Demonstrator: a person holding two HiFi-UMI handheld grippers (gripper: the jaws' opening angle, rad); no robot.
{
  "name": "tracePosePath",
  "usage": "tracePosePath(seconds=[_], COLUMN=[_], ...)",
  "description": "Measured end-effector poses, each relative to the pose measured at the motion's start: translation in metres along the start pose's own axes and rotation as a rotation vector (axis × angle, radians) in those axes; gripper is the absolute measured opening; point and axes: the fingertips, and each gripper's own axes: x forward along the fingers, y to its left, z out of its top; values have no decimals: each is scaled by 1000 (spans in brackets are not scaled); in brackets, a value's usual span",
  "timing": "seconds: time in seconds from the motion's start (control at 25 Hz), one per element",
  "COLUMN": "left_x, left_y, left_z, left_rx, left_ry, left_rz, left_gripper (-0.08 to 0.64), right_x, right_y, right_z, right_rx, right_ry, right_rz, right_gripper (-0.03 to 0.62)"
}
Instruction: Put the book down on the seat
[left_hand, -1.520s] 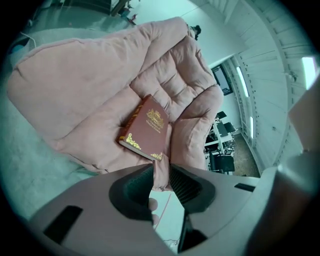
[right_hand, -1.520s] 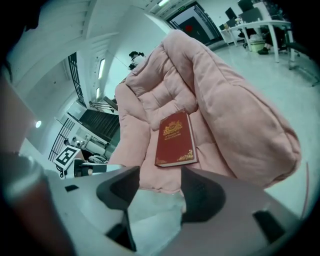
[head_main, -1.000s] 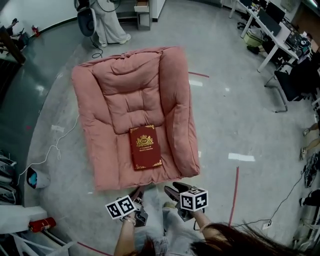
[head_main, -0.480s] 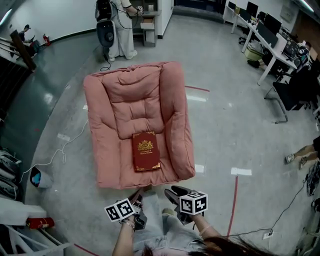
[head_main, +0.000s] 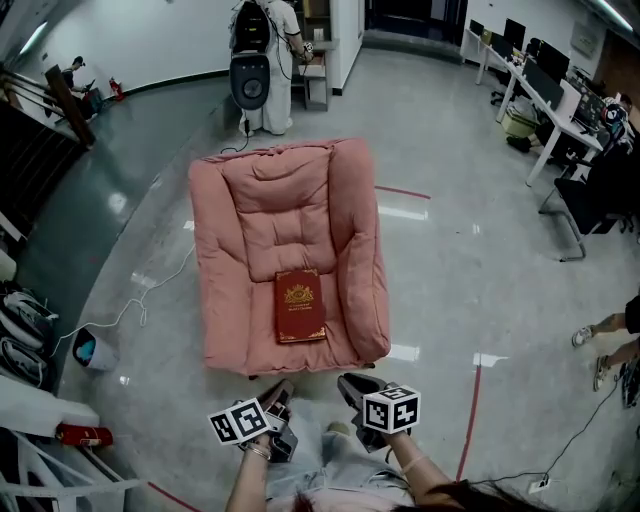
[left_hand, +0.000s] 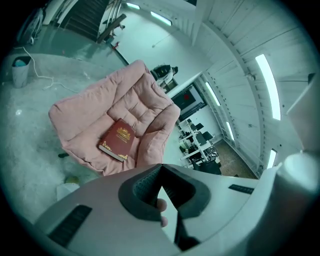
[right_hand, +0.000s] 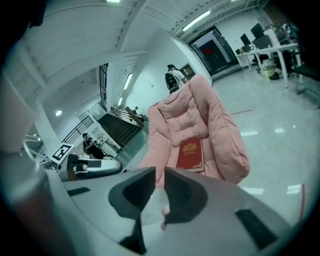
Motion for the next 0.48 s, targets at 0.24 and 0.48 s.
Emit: tracePosePath(seconds=[0.24,0.48], left_x=[-2,-12], left_y=[-22,-41], left_z=[4,8], left_rx=[51,88], left_ry=[9,1], left_rz=[-37,-68], left_gripper=[0,-1], right_x=[-6,-13], right_y=[7,14], right_z=[8,14], right_rx=[-30,-40], right_ry=[-17,-32], right_rz=[1,-21], right_gripper=[48,28])
